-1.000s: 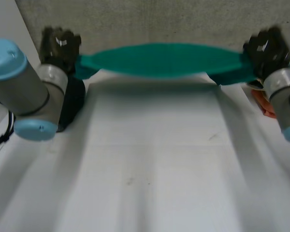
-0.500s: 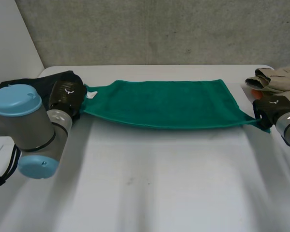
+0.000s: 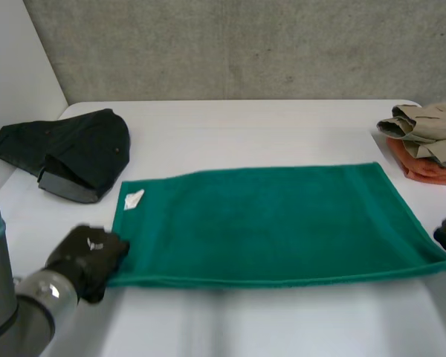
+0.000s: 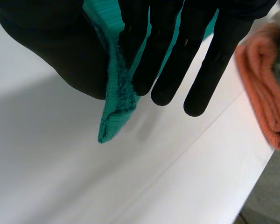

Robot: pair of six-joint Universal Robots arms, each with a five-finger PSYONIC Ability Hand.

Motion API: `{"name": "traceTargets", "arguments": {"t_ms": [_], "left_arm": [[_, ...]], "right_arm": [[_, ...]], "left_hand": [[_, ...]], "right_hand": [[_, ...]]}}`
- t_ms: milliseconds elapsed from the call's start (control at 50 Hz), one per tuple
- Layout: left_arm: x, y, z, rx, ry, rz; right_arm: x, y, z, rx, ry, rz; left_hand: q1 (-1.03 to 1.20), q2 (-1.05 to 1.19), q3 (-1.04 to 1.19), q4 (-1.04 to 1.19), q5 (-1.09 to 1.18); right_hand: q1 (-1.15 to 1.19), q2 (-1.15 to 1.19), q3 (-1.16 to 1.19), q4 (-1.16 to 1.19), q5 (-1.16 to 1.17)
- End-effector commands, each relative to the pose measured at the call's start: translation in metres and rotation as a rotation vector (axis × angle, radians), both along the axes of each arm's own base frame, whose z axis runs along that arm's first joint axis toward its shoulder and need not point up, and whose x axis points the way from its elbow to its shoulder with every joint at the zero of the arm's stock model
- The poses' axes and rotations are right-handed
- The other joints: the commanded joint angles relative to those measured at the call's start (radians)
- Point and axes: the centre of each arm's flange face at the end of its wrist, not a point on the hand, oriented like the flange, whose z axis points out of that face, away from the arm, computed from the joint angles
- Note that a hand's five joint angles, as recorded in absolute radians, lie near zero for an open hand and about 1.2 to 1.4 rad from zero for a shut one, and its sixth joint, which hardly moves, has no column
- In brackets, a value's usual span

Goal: Fold the laundry.

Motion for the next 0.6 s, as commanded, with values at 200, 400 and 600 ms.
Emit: {"name": "traceTargets", "arguments": {"t_ms": [200, 400, 600], "left_arm": [[-0.030, -0.067, -0.018, -0.134, 0.027, -0.007], [-0.051, -0.132, -0.032, -0.246, 0.021, 0.098], [-0.066, -0.172, -0.042, -0.311, 0.026, 0.149]], "right_arm": [[0.044, -0.053, -0.017, -0.265, -0.036, 0.053], [0.085, -0.117, -0.044, -0.446, -0.021, 0.102], [0.106, -0.167, -0.059, -0.646, -0.046, 0.124]], "left_hand": [[0.238, 0.196, 0.201, 0.193, 0.211], [0.238, 0.196, 0.201, 0.193, 0.211], [0.238, 0.196, 0.201, 0.193, 0.211]], "right_hand": [[0.261, 0.212, 0.206, 0.196, 0.237], [0.261, 0.212, 0.206, 0.196, 0.237], [0.261, 0.212, 0.206, 0.196, 0.237]]}}
